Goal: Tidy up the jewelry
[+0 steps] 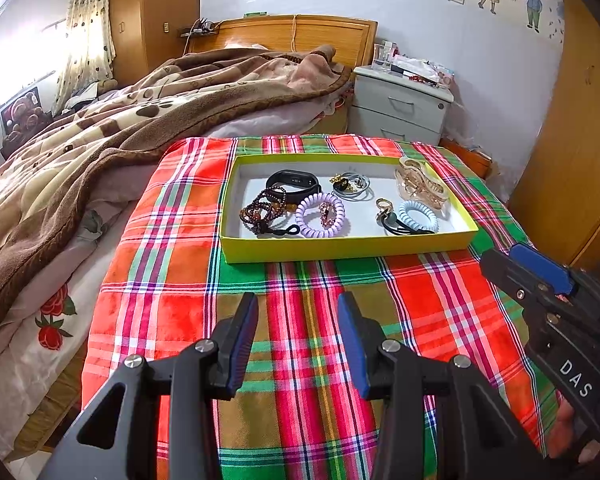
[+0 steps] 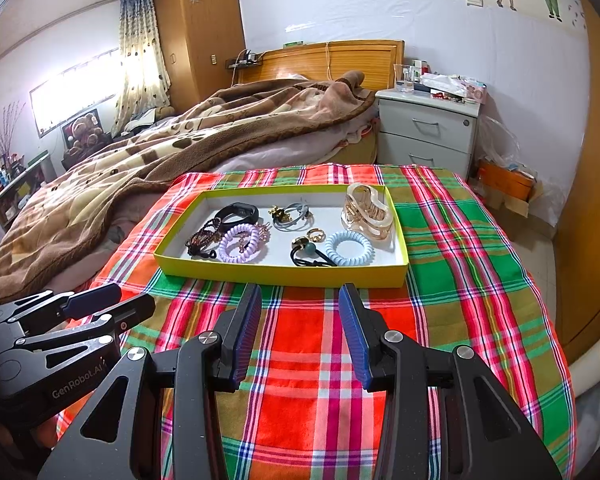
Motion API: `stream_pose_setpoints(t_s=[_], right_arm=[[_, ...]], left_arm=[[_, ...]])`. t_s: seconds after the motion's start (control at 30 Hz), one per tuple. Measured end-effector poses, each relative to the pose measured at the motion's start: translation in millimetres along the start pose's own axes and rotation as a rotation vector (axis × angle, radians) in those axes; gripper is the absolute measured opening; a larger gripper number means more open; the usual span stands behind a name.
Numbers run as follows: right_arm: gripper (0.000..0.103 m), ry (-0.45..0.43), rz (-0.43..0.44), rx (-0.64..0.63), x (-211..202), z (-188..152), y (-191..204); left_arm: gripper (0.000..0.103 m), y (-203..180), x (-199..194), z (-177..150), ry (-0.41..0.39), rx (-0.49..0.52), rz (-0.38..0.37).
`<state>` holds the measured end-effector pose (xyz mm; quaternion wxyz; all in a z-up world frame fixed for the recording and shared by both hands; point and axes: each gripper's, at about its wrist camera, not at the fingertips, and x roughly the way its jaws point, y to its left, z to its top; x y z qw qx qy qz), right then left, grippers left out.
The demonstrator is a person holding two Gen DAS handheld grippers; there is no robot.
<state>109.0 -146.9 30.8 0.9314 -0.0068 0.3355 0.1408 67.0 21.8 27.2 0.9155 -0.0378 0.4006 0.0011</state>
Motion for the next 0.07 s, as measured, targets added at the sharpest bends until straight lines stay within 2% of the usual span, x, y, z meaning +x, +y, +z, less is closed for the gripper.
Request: stream_pose_setpoints(t_s=[0.07], right_arm=[[0.041, -0.001, 0.001, 0.0, -0.1, 0.2, -0.1]], left_arm=[[0.043, 0.1, 0.4, 0.0, 0.002, -0.003, 0.004]])
